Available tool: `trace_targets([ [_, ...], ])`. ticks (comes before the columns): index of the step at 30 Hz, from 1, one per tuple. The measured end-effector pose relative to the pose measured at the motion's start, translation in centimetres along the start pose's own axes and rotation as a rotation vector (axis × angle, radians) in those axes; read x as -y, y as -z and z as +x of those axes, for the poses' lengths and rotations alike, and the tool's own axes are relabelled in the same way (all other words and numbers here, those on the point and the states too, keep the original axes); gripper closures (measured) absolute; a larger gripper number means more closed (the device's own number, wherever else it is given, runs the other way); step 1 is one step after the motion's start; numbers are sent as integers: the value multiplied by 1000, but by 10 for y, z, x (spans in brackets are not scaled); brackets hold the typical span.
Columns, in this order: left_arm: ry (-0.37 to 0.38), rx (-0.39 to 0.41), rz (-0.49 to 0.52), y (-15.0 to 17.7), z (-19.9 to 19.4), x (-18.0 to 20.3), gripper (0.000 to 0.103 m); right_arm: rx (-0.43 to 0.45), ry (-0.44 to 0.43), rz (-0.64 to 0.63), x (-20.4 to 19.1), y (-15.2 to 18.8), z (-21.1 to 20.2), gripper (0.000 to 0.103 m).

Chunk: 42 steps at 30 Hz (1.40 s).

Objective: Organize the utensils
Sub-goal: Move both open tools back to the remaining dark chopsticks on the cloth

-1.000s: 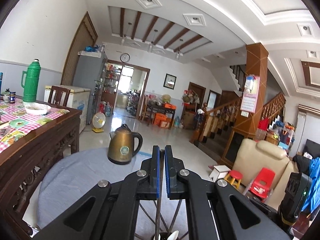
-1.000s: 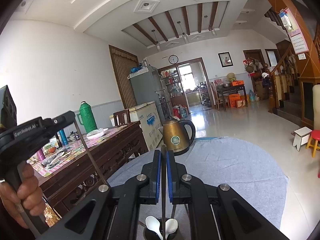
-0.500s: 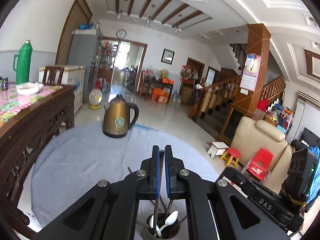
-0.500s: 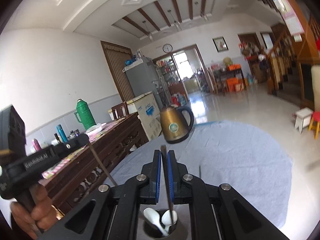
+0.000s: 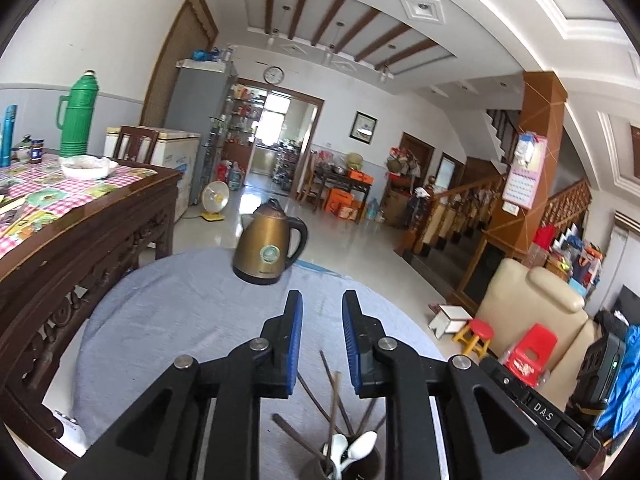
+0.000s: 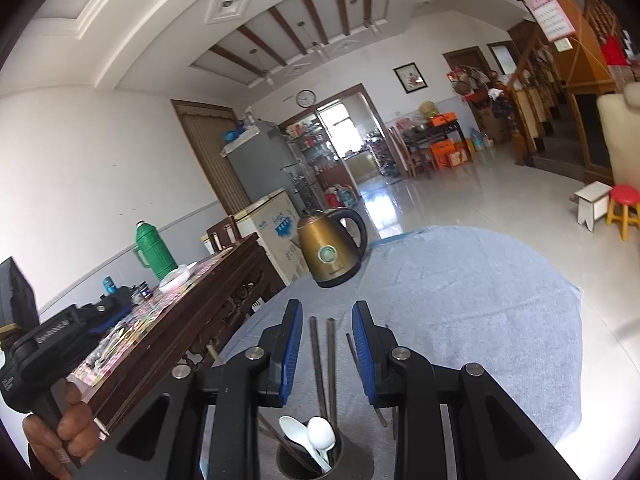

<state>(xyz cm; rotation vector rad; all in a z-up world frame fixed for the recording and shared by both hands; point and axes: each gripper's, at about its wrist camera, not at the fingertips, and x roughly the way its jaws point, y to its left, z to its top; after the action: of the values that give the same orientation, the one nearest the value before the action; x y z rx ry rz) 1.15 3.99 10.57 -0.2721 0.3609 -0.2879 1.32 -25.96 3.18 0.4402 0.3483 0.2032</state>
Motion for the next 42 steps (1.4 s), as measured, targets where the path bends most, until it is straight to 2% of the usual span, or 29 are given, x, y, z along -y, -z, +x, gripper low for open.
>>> trace_targets([
  [9,-73,28,-66,-10,0,-38,74,-18,25,19,10,0,7,75],
  [16,-117,2,-109,-7,14,-65,66,-40,46,35,14,3,21,75],
  [22,-150,-95,-140,6,54,-88,64,-79,85,77,32,9,38,75],
  [27,-134,-245,-192,29,106,-110,64,-136,125,94,53,17,61,75],
  [31,-116,-388,-216,52,154,-122,64,-223,143,104,69,25,92,75],
  [34,-128,-472,-225,65,180,-127,64,-336,127,98,79,29,135,75],
  [38,-139,-517,-219,74,197,-131,64,-529,105,78,89,35,212,75],
  [42,-155,-557,-191,77,207,-134,64,-618,109,3,87,41,274,75],
])
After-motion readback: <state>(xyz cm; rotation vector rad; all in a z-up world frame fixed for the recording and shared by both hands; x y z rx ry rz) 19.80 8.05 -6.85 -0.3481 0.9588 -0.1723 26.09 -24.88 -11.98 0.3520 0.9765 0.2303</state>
